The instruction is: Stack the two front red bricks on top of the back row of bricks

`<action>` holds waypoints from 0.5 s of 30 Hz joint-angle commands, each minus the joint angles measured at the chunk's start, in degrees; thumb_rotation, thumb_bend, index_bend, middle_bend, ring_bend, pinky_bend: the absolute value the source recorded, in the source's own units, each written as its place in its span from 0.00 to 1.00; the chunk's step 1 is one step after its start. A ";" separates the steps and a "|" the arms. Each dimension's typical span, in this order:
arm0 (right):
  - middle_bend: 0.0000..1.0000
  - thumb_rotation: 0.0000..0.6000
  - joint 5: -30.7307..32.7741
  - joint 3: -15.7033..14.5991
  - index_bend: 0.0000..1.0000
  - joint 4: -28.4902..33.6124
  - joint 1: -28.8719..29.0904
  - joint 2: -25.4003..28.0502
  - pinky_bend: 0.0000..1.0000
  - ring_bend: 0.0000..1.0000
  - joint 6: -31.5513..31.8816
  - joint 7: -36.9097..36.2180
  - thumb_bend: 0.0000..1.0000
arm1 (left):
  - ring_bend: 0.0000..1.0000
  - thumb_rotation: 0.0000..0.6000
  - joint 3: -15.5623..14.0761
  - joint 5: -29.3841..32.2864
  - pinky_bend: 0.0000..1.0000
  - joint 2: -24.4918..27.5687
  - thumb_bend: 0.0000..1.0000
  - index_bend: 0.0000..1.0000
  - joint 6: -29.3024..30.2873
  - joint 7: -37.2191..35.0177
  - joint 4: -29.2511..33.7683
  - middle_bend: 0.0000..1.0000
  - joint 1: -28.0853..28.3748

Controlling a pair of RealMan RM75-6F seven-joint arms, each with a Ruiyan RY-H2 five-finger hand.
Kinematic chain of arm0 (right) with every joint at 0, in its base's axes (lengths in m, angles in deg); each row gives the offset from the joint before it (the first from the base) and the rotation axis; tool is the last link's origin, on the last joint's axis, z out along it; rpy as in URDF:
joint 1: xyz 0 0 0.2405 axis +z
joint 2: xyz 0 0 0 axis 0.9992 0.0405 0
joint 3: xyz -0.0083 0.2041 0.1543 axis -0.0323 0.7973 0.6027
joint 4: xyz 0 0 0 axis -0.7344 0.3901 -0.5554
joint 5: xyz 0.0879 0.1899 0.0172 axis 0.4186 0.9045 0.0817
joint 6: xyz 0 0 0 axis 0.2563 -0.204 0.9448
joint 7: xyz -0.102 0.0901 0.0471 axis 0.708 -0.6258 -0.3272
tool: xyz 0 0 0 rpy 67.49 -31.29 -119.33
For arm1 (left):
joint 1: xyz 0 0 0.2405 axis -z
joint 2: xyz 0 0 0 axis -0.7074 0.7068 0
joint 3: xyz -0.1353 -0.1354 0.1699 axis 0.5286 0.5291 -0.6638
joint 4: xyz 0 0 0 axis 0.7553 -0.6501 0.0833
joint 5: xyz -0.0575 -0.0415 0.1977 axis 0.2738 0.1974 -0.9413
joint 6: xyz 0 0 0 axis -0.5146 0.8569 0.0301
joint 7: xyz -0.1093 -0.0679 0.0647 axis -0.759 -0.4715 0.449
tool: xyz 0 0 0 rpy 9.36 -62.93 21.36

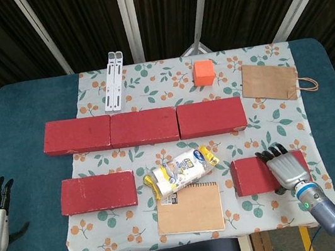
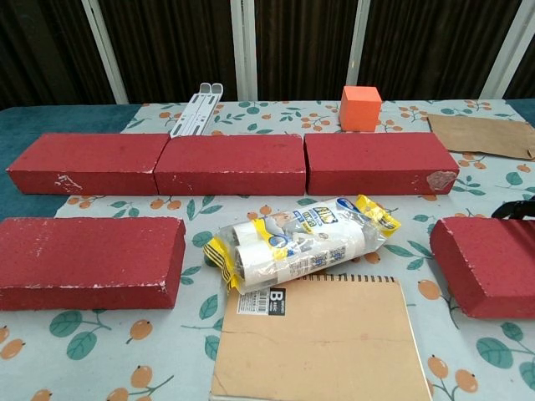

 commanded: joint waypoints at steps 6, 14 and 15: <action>0.20 1.00 3.81 3.68 0.17 8.86 3.76 8.29 0.00 0.10 1.53 2.64 0.06 | 0.00 1.00 0.58 1.48 0.06 0.42 0.00 0.05 -0.61 -0.78 -0.17 0.00 0.22; 0.21 1.00 16.85 10.22 0.27 16.44 13.50 16.69 0.00 0.10 -0.94 7.27 0.06 | 0.00 1.00 1.94 4.55 0.06 0.69 0.00 0.05 -1.62 -1.61 -0.63 0.00 0.71; 0.21 1.00 18.81 11.12 0.28 16.90 15.10 17.52 0.00 0.11 -1.14 7.97 0.06 | 0.00 1.00 2.14 4.98 0.06 0.67 0.00 0.05 -1.72 -1.64 -0.74 0.00 0.77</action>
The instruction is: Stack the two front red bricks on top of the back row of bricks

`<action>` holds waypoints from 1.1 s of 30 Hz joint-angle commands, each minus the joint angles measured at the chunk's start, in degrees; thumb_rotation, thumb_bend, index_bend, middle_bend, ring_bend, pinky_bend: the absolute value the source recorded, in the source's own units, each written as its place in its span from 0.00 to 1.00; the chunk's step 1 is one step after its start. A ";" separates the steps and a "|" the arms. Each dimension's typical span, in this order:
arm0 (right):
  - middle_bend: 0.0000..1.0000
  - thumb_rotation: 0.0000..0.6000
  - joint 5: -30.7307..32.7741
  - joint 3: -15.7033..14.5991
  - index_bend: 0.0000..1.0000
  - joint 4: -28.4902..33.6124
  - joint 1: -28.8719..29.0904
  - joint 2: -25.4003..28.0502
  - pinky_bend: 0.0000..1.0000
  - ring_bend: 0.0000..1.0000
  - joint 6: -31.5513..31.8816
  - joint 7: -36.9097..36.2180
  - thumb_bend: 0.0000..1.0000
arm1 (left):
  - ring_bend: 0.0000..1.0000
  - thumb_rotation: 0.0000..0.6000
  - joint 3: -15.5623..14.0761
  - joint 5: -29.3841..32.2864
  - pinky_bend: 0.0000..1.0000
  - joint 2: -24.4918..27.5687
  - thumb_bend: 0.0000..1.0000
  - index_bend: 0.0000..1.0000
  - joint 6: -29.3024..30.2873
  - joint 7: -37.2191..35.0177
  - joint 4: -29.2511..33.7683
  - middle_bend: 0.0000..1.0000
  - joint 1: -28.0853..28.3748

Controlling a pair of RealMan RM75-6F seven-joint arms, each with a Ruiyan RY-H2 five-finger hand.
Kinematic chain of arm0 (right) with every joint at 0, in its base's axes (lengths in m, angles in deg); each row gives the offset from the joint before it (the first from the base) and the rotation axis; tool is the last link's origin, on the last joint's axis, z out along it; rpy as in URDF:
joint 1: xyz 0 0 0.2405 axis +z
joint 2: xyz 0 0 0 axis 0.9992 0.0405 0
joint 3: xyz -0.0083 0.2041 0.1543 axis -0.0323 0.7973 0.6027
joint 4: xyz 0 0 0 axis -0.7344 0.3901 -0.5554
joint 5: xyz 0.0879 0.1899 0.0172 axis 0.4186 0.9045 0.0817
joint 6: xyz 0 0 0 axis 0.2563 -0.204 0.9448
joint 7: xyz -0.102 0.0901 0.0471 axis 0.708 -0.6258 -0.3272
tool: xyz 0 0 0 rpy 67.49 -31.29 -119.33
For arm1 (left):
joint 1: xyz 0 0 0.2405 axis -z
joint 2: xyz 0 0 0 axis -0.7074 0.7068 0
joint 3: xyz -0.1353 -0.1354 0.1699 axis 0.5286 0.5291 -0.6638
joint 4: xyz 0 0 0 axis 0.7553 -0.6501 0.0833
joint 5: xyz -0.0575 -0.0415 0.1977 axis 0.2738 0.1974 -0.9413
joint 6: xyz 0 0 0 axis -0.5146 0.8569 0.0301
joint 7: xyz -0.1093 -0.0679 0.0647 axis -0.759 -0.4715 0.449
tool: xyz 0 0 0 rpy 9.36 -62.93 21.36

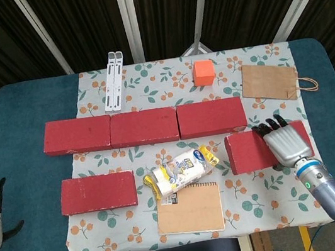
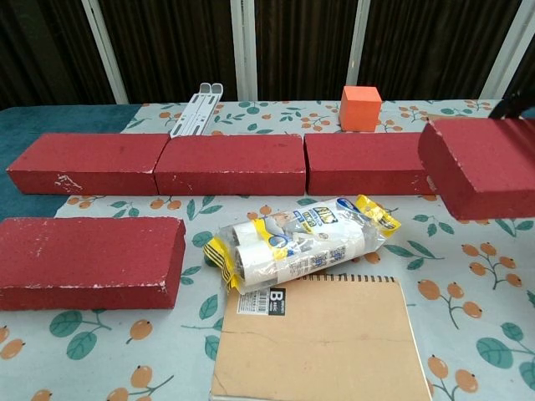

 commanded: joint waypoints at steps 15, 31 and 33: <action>0.23 1.00 54.90 4.59 0.30 -7.04 42.08 -4.00 0.00 0.12 2.93 30.07 0.06 | 0.00 1.00 3.12 7.10 0.06 -1.17 0.00 0.05 -2.91 1.14 -2.50 0.00 2.20; 0.26 1.00 87.63 9.20 0.30 -38.79 56.19 -25.74 0.00 0.16 5.11 47.36 0.06 | 0.00 1.00 3.85 9.22 0.06 -1.33 0.00 0.05 -2.71 1.14 -3.73 0.00 2.57; 0.26 1.00 88.78 10.14 0.30 -41.49 56.15 -27.31 0.00 0.16 4.52 48.74 0.06 | 0.00 1.00 3.96 9.59 0.06 -1.25 0.00 0.05 -2.89 1.01 -3.87 0.00 2.65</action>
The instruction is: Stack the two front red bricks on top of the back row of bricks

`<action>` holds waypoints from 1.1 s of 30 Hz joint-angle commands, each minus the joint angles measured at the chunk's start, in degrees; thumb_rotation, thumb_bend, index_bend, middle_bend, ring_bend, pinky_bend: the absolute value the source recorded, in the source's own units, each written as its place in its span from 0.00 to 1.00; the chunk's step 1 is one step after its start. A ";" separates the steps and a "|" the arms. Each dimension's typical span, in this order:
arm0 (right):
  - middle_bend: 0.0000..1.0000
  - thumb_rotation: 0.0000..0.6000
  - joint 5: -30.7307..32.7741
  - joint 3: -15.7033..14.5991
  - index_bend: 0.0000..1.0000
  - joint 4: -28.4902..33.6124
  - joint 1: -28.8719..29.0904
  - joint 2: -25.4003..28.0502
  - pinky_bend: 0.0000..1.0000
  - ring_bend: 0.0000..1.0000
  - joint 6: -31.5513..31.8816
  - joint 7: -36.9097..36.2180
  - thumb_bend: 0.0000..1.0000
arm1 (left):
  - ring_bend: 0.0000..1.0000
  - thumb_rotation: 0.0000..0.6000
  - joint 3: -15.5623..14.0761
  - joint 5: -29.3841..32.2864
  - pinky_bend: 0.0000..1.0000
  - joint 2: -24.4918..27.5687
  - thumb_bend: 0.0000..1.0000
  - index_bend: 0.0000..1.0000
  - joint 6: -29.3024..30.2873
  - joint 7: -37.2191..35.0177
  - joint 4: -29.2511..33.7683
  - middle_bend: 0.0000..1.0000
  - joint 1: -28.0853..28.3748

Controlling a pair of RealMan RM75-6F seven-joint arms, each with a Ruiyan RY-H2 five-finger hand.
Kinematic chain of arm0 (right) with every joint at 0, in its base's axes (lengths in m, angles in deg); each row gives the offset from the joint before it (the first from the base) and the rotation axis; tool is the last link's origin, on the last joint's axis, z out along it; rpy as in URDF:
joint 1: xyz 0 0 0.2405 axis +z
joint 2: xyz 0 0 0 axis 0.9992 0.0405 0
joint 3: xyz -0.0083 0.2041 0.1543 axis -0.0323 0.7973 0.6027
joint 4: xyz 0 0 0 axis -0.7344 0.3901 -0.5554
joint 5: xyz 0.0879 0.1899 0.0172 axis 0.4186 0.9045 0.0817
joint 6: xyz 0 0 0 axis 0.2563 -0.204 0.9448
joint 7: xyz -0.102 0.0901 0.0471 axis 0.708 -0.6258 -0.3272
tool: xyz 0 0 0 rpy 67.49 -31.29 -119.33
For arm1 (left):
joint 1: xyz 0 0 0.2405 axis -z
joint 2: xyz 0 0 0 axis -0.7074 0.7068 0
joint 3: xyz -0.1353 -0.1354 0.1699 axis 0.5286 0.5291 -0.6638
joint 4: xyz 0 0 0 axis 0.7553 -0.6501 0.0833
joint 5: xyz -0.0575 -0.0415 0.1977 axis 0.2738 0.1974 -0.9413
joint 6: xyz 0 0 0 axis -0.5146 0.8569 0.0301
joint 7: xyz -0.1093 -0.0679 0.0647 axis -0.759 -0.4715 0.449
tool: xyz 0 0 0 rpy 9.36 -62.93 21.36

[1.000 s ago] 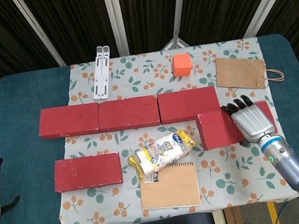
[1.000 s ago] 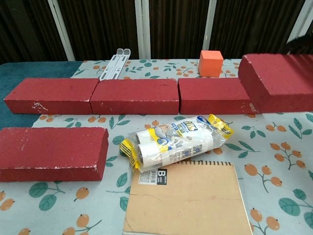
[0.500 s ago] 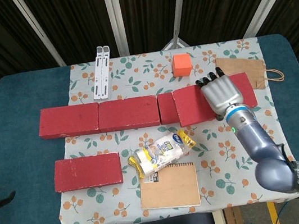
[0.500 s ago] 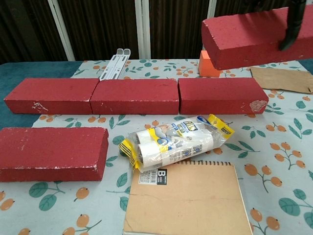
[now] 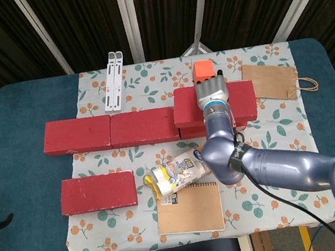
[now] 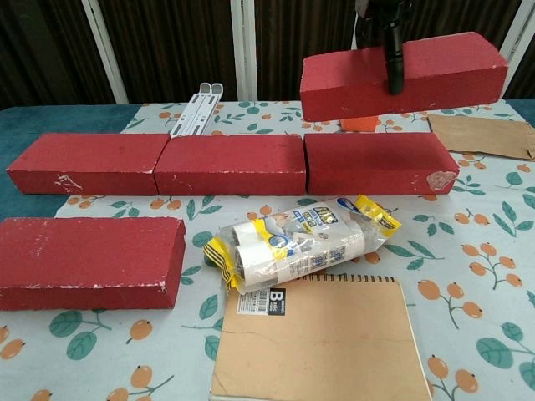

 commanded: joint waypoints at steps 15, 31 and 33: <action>0.26 1.00 2.15 7.49 0.30 -16.71 -0.04 -13.86 0.00 0.16 -4.63 11.59 0.06 | 0.00 1.00 0.02 1.40 0.06 -0.48 0.00 0.05 -0.35 1.16 -0.62 0.00 0.73; 0.26 1.00 -2.21 12.15 0.30 -25.77 -1.61 -19.78 0.00 0.16 -9.39 14.65 0.06 | 0.00 1.00 0.14 2.61 0.06 -1.34 0.00 0.05 1.26 3.38 -0.59 0.00 0.68; 0.26 1.00 -2.64 12.44 0.30 -26.23 -1.84 -20.06 0.00 0.16 -9.81 14.67 0.06 | 0.00 1.00 0.13 2.69 0.06 -1.44 0.00 0.05 1.27 3.65 -0.63 0.00 0.75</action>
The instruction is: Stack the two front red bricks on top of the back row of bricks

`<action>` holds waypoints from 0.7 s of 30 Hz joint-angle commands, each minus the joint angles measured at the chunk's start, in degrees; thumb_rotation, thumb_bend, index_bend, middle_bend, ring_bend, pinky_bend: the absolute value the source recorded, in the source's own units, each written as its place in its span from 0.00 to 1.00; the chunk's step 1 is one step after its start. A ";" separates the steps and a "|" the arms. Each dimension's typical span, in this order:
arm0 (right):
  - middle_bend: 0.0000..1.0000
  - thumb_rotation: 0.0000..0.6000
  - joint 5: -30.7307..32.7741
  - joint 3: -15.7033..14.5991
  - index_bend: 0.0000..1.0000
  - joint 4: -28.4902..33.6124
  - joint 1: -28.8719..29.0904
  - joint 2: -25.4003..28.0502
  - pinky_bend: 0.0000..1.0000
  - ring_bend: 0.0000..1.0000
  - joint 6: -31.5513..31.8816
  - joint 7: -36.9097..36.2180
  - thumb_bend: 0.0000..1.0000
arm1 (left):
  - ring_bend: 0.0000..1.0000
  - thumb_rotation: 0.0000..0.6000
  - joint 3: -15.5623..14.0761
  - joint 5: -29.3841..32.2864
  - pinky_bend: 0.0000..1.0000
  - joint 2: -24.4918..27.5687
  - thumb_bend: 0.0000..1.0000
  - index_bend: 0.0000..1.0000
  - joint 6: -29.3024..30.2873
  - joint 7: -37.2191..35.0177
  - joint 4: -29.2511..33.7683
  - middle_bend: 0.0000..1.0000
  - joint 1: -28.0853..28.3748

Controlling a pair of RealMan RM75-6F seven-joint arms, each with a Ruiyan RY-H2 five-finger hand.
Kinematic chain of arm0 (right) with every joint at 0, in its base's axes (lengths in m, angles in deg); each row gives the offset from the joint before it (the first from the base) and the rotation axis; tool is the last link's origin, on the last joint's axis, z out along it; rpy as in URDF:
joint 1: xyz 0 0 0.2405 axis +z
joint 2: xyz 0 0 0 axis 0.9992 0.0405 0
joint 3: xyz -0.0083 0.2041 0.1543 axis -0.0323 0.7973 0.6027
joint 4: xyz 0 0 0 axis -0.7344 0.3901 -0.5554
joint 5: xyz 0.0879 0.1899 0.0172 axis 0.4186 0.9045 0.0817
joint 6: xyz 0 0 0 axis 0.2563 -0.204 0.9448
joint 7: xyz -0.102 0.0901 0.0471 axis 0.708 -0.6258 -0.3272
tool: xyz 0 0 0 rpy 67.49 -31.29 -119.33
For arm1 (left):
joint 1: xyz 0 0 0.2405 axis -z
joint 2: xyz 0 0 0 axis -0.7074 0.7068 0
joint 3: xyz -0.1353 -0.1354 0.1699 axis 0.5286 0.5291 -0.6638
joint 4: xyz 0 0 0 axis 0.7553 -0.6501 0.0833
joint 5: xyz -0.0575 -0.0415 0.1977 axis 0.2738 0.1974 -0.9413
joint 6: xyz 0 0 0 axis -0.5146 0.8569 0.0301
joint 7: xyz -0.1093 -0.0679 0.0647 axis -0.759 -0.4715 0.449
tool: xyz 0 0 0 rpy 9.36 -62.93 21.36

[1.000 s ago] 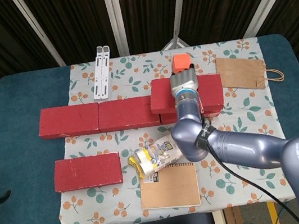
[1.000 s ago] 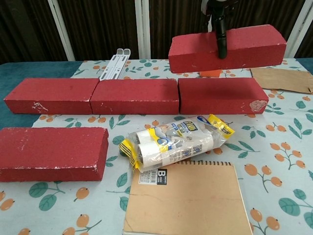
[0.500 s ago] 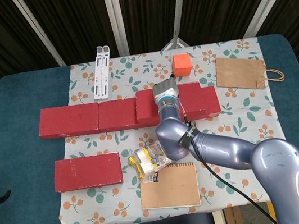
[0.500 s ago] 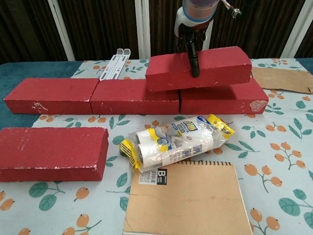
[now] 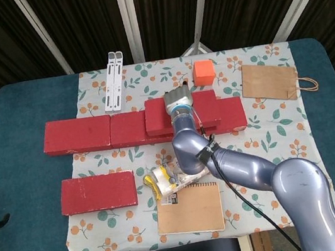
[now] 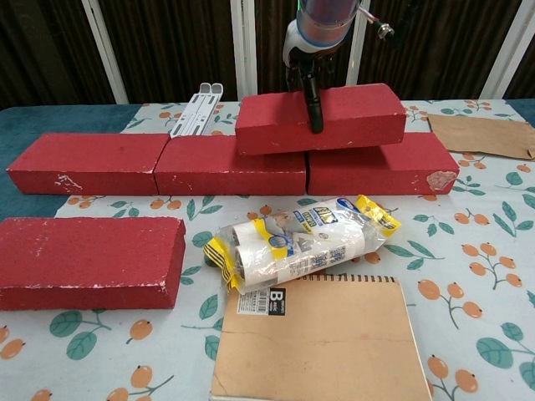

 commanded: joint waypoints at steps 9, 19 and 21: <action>0.26 1.00 -1.47 1.29 0.30 -3.27 -1.59 -2.39 0.00 0.16 -2.56 1.22 0.06 | 0.00 1.00 0.02 0.71 0.06 -0.73 0.00 0.05 0.23 1.42 -0.24 0.00 0.36; 0.26 1.00 -1.93 2.88 0.30 -5.41 -1.83 -4.31 0.00 0.16 -3.25 3.01 0.06 | 0.00 1.00 -0.03 1.27 0.06 -1.19 0.00 0.05 0.10 2.26 -0.48 0.00 0.73; 0.26 1.00 -1.96 3.20 0.30 -5.75 -1.82 -4.55 0.00 0.16 -3.14 3.33 0.06 | 0.00 1.00 -0.02 1.36 0.06 -1.22 0.00 0.05 0.06 2.30 -0.53 0.00 0.80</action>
